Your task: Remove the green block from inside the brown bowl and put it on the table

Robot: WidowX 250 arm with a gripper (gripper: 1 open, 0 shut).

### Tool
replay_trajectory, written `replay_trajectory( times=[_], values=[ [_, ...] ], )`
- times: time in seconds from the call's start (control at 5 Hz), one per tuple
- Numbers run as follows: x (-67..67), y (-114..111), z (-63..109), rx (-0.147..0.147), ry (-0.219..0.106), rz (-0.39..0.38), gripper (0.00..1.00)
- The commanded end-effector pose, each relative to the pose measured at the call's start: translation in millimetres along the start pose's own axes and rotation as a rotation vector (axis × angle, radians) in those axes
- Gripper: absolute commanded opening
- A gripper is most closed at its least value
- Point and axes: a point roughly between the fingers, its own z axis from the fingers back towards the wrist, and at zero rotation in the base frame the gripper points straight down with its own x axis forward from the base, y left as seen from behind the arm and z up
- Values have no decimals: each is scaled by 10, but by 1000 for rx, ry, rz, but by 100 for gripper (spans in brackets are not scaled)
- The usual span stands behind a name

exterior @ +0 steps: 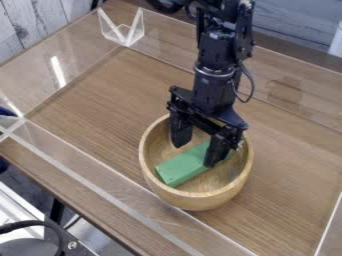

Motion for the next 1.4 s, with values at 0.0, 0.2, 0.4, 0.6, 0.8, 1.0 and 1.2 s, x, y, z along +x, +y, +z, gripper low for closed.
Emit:
replay_trajectory(
  times=[0.0,0.2,0.4,0.6,0.8,1.0,1.2],
  values=[
    [47,-7,154,4,-69,-4,100],
    [47,-9,159,3,-77,-6,100],
    [49,-10,159,2,-83,-7,100],
    [52,-11,167,1,-91,-8,100],
    [54,-13,178,0,-98,-9,100],
    [53,-16,181,0,-104,-10,100],
    [54,-18,181,-1,-108,-11,100]
  ],
)
